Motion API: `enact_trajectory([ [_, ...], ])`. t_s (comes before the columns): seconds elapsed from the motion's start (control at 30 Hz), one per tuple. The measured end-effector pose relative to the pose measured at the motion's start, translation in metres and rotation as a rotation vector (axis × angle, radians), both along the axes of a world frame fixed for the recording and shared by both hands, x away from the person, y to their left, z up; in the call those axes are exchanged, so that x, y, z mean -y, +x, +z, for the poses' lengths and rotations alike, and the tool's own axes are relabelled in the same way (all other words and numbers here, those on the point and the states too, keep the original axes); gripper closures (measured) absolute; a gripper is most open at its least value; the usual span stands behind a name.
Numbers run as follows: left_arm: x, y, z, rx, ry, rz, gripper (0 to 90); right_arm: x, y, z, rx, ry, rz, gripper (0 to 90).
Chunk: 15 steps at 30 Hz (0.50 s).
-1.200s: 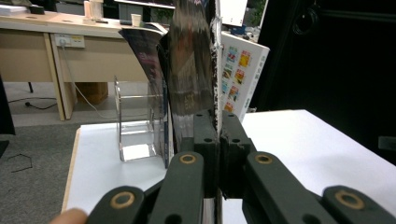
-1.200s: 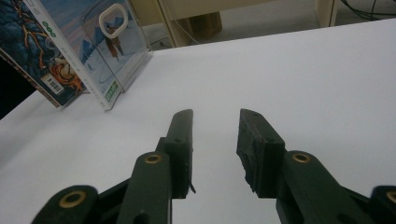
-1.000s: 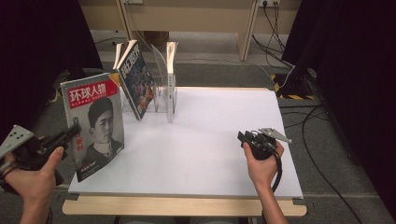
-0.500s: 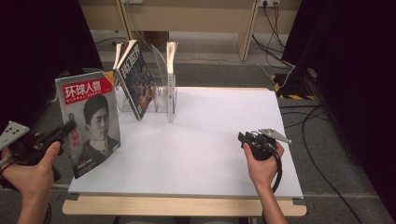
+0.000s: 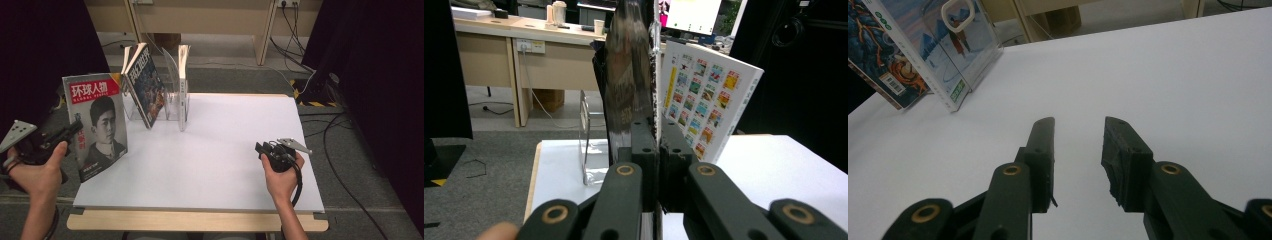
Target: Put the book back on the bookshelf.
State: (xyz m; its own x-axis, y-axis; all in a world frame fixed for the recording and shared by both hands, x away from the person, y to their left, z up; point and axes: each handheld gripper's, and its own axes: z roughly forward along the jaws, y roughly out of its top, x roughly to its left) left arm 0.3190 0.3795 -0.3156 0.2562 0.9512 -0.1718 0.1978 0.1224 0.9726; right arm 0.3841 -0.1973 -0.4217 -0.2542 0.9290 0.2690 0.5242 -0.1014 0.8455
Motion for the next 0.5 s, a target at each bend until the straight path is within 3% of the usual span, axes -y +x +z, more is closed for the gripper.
enact_trajectory([
  [0.5,-0.002,0.030,0.004,-0.006,-0.008,0.013,86.9,-0.002,0.000,-0.001,-0.009,0.004,0.001,66.1],
])
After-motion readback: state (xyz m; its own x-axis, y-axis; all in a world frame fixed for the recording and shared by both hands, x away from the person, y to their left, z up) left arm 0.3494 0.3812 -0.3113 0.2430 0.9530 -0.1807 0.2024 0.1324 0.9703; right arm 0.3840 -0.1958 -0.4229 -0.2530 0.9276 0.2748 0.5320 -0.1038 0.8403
